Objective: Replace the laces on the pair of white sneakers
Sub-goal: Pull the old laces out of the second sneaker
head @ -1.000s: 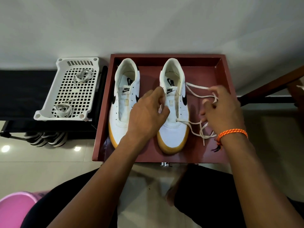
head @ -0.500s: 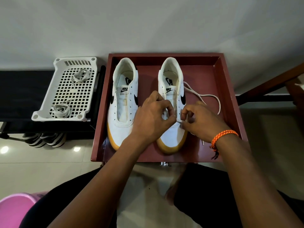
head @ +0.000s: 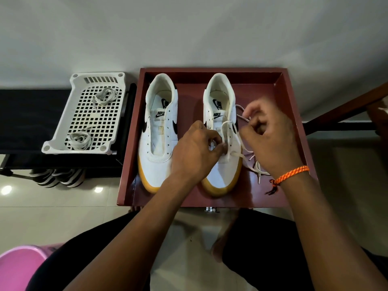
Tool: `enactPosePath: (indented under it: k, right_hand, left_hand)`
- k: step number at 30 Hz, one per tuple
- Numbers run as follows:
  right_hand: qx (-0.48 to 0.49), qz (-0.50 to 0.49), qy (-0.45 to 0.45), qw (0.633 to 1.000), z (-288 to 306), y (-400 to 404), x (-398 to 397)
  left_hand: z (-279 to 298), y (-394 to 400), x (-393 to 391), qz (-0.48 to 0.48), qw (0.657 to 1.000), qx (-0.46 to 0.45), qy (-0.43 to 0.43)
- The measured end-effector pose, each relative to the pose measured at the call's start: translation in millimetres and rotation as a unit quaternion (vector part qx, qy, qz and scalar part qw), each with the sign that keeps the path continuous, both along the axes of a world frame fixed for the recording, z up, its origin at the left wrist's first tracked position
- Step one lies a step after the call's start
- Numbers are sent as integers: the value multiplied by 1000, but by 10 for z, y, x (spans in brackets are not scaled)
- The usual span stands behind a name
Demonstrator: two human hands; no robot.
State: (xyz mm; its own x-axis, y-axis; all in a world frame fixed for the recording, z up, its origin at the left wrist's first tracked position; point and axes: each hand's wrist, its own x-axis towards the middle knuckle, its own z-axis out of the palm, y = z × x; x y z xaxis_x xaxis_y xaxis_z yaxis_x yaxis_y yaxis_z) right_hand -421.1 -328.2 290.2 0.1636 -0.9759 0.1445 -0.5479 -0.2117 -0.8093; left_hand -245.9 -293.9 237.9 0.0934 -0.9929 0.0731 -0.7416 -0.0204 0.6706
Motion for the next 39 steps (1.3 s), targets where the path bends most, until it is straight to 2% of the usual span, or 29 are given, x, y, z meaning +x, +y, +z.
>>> enactPosePath:
  k: [3,6,12,17,19,22,24,25,26,28,29,32,35,39]
  right_hand:
    - [128,109,88,982,-113,18,0]
    - [115,132,185,967,-235,22,-43]
    - [101,148,186,966,-267,8,-55]
    - [101,137,183,968,-254,17,-29]
    - [94,135,195,967,-259,14,-23]
    - [97,124,200,967,-259,20,-19]
    - [96,121,200,968,-270,25,-12]
    - [92,120,197,969,-280,26,-10]
    - [88,119,194,970,-285,27,-9]
    - [85,118,189,971,-299,23,-20]
    - [83,120,191,971,-305,19,-26]
    - [77,125,200,969,-297,17,-36]
    - [79,124,188,971,-284,9,-38]
    - [77,128,184,971,-285,-3,-27]
  left_hand:
    - [-9,10,-6,2,1000,-7,16]
    - [-27,6,-16,-7,1000,2,24]
    - [-48,-18,-1,-26,998,28,45]
    - [-52,-32,44,-21,990,59,127]
    - [-2,-46,70,-5,968,79,237]
    - [116,-72,150,49,892,117,433]
    - [140,-75,175,93,861,139,480]
    - [119,-69,161,115,874,127,454]
    - [96,-58,142,132,909,94,384]
    - [83,-16,89,146,973,-4,179]
    - [96,-1,73,126,985,-49,107]
    - [176,27,61,16,997,-75,-4]
    - [113,88,23,-43,996,4,-81]
    - [42,72,2,-41,996,31,-72]
